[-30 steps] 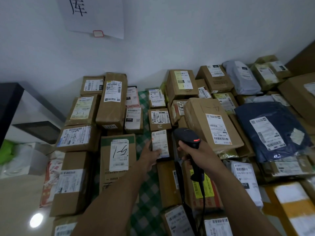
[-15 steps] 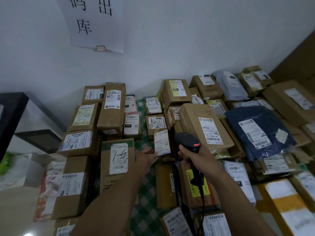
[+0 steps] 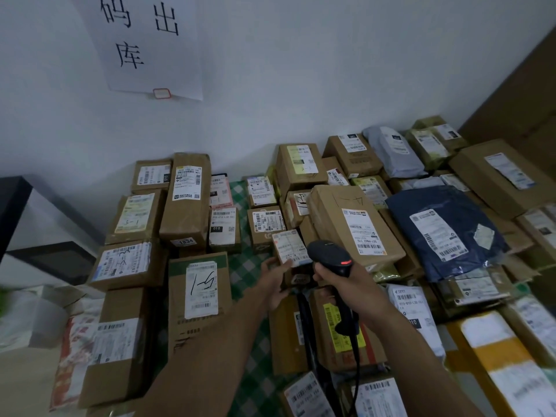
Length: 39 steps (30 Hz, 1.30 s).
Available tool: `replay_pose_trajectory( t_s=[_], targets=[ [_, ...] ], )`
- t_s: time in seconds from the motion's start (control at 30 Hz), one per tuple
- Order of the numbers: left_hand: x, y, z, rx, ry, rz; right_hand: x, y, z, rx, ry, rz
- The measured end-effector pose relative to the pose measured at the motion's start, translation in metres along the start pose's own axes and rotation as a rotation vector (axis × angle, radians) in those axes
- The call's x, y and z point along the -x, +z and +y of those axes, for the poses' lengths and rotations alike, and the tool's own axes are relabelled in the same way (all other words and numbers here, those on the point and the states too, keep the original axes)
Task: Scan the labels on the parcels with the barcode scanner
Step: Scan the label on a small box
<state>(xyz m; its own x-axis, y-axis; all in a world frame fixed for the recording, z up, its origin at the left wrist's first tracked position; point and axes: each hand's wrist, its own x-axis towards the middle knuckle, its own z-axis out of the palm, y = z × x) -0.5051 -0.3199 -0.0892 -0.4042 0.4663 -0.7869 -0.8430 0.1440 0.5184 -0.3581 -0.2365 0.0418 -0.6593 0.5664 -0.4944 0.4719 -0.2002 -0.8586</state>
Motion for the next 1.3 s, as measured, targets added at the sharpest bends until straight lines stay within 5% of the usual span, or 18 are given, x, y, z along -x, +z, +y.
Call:
replay_pose_trajectory(
  t_s=[0.47,0.63,1.03,1.3],
  targets=[
    [0.11,-0.049,-0.013,-0.056,0.352,-0.112,0.029,0.021,-0.002,0.121,-0.141,0.096],
    [0.155,-0.058,-0.014,-0.298,0.5,-0.075,0.051,0.035,-0.002,0.024,-0.195,0.014],
    [0.197,-0.069,-0.005,-0.135,0.49,-0.031,0.099,0.045,-0.007,0.086,-0.232,-0.075],
    [0.206,-0.074,0.008,-0.548,0.681,0.176,0.116,0.032,0.002,0.187,-0.172,-0.121]
  ],
)
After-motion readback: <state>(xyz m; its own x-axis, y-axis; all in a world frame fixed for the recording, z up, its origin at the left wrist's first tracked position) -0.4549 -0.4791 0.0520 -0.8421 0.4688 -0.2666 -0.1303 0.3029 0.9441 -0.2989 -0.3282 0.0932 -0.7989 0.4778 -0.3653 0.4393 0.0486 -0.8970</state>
